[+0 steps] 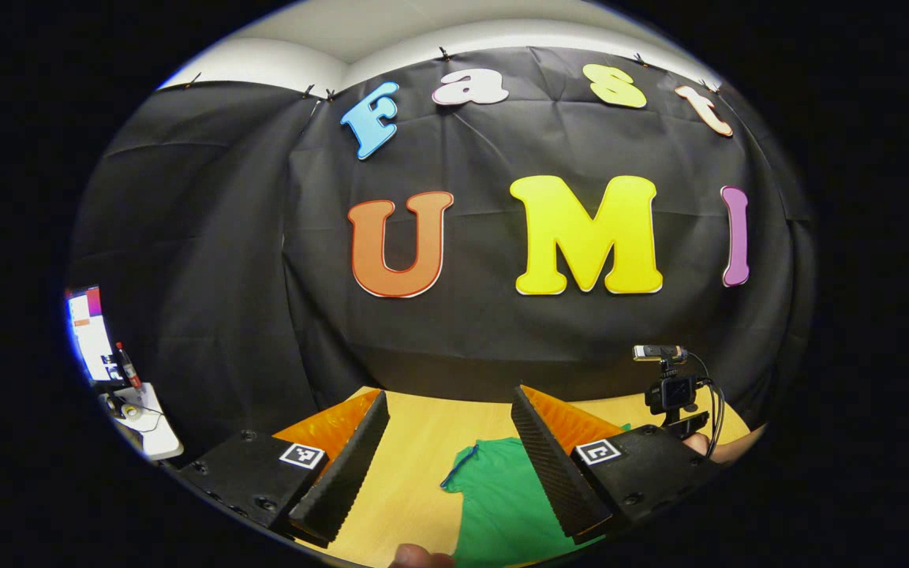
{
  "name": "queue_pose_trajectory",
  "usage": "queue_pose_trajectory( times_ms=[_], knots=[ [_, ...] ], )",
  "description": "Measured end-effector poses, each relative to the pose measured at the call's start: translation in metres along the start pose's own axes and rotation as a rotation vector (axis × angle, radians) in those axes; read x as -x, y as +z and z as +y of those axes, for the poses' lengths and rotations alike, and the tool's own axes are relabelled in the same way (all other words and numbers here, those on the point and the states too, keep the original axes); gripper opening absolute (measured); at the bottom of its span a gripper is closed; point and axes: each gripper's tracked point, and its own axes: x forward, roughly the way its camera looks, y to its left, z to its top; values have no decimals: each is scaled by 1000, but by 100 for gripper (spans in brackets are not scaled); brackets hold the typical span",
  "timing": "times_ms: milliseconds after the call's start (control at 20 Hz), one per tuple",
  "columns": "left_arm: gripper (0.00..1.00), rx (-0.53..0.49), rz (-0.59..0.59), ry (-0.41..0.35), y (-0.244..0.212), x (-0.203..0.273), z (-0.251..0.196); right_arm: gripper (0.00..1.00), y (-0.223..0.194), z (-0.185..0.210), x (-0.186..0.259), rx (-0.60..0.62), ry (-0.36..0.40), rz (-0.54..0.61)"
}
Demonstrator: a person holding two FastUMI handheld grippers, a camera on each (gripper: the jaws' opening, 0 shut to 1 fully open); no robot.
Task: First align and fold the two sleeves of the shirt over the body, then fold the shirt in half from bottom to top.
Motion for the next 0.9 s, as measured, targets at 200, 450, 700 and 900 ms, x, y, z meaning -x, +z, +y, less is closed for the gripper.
queue_pose_trajectory(
  times_ms=[200, 450, 700, 900],
  knots=[
    [99, 0, -1, 4, -3, 0, 12, 53, 3, 9, 17, -11, 27, -26],
    [99, 33, 22, -70, -19, -13, 5, 96, 12, -7, 57, 29, -36, -121],
    [99, 30, 106, -163, -61, -39, 2, 96, 16, -9, 120, 63, -48, -209],
    [100, 46, 200, -242, -114, -71, -5, 96, 8, -12, 171, 55, -70, -253]
  ],
)
